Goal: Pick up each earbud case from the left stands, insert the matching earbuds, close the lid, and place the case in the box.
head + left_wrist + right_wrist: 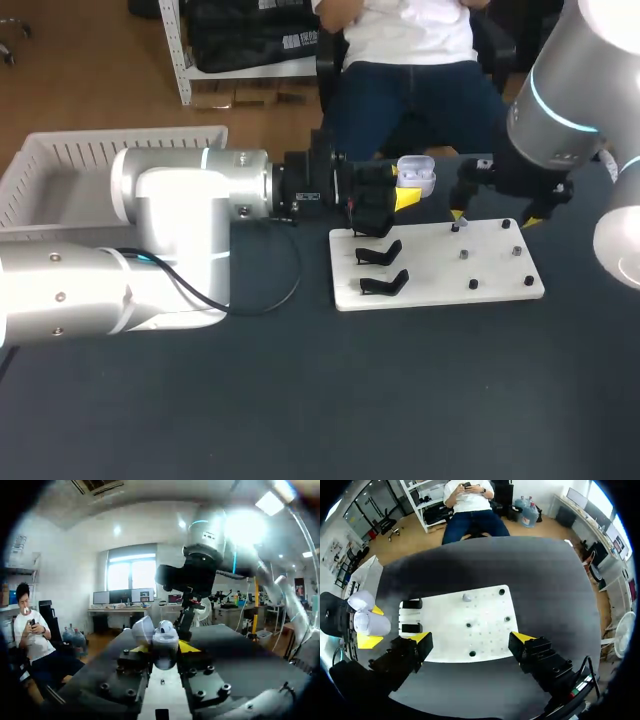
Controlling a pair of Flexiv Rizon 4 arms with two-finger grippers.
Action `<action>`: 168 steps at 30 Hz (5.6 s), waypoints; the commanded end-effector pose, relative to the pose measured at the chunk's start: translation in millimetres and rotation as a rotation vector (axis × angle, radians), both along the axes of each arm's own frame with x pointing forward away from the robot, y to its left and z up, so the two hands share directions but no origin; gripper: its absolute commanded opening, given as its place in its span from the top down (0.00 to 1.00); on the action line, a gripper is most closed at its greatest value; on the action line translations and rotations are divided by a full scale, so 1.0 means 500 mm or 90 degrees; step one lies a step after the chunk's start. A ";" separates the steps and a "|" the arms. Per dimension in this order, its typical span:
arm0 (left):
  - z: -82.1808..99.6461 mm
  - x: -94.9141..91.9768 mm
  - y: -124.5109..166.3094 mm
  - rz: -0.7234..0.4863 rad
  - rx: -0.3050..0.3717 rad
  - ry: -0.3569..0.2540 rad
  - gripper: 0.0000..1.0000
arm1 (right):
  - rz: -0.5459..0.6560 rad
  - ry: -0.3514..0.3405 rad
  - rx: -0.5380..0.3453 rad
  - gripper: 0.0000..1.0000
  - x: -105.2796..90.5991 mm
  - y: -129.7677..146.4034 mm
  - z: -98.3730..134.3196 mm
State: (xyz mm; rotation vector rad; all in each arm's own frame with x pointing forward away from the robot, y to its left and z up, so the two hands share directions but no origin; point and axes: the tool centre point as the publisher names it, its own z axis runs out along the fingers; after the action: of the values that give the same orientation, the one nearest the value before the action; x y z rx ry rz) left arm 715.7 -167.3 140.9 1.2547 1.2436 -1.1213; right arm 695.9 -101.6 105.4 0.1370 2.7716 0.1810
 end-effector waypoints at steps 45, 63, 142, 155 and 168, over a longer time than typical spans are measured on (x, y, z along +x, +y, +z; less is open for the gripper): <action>-0.002 -0.004 0.000 0.005 -0.003 -0.003 1.00 | -0.093 0.091 0.080 0.51 0.132 0.044 -0.142; -0.002 -0.004 0.000 0.005 -0.003 -0.003 1.00 | -0.125 0.095 0.087 0.58 0.132 0.040 -0.147; -0.002 -0.004 0.000 0.005 -0.003 -0.003 1.00 | -0.132 0.085 0.094 1.00 0.135 0.031 -0.130; -0.002 -0.004 0.000 0.005 -0.003 -0.003 1.00 | -0.055 0.030 0.044 1.00 0.079 0.004 -0.001; -0.002 -0.004 0.000 0.005 -0.003 -0.003 1.00 | 0.139 0.025 -0.031 1.00 0.025 0.017 0.126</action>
State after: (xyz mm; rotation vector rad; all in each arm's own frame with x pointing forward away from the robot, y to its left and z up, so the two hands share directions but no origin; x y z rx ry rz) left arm 715.7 -167.3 140.9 1.2546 1.2437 -1.1213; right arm 719.7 -91.6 146.4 -0.1092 2.8013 0.1520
